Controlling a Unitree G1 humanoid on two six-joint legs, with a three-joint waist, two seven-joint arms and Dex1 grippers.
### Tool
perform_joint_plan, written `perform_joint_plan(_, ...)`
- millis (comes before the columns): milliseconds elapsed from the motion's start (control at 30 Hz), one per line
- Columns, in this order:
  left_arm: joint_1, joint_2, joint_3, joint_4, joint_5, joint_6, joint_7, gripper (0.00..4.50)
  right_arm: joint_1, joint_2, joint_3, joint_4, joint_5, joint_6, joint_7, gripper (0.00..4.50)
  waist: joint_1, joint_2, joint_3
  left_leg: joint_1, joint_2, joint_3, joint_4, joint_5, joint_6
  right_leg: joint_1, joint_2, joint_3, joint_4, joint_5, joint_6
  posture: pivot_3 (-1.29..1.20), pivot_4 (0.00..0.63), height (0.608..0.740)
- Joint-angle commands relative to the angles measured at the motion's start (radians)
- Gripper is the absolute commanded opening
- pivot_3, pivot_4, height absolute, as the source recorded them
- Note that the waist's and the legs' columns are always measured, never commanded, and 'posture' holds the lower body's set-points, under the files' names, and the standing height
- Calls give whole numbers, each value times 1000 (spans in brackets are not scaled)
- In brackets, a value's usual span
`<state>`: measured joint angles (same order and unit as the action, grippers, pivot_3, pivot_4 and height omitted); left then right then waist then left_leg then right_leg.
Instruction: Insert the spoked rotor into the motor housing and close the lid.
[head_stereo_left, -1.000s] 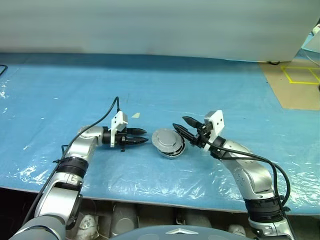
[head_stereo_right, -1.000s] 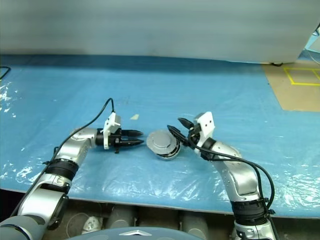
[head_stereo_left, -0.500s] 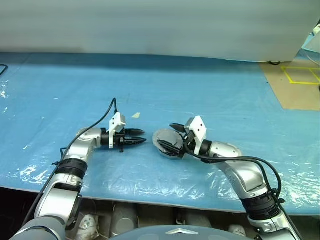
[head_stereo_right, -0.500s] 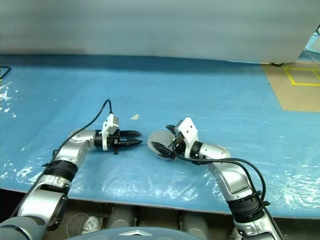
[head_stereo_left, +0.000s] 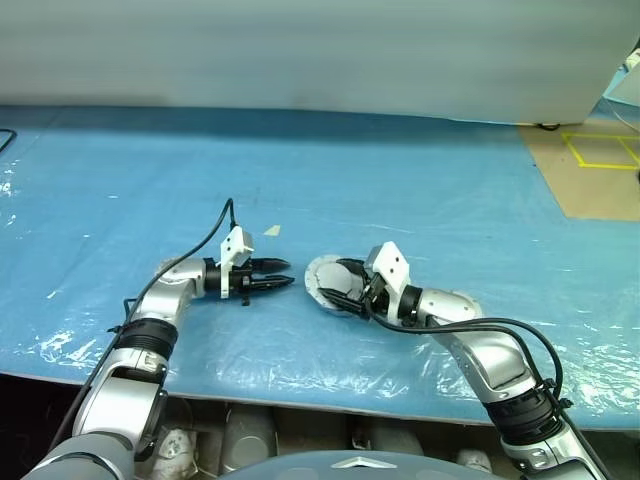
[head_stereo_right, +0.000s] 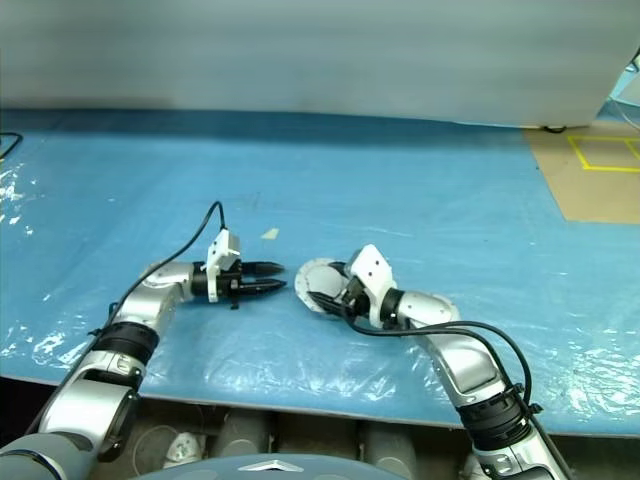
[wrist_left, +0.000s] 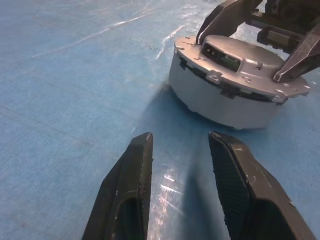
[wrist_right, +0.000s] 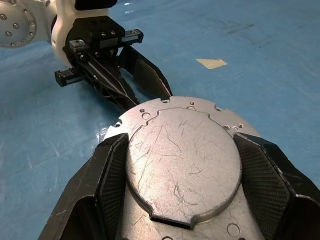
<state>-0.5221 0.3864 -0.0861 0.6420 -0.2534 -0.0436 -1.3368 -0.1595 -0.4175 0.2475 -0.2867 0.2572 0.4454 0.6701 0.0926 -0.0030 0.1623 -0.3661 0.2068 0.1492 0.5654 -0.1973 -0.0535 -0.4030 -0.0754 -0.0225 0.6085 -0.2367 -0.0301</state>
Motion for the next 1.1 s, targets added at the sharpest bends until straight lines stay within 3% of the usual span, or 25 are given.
perform_joint_plan(33, 3, 0, 6, -53, -10, 8, 5, 1846, -6, -8, -65, -36, 42, -6, 12, 2963, 0, 0, 0, 0, 0, 0, 0, 0, 0, 0, 0, 0, 0, 0, 0, 0, 150, 740)
perform_joint_plan(300, 5, -9, -1, -80, -9, 32, 14, 1846, -41, -116, -60, -75, 18, 21, 72, 2963, 0, 0, 0, 0, 0, 0, -1, 0, 0, 0, 0, 0, 0, 0, 0, 0, 150, 740)
perform_joint_plan(667, 15, -11, -2, -97, -6, 43, 14, 1846, -19, -36, -32, -18, -24, 26, 7, 2963, 0, 0, 0, 0, 0, 0, 0, 0, 0, 0, 0, 0, 0, 0, 0, 0, 150, 740)
perform_joint_plan(1100, 21, -17, 16, -170, -53, 75, 0, 1846, -12, -97, -31, -18, -69, 9, 41, 2963, 3, 0, 0, 0, 0, 0, 0, 0, 0, 0, 0, 0, 0, 0, 0, 0, 150, 740)
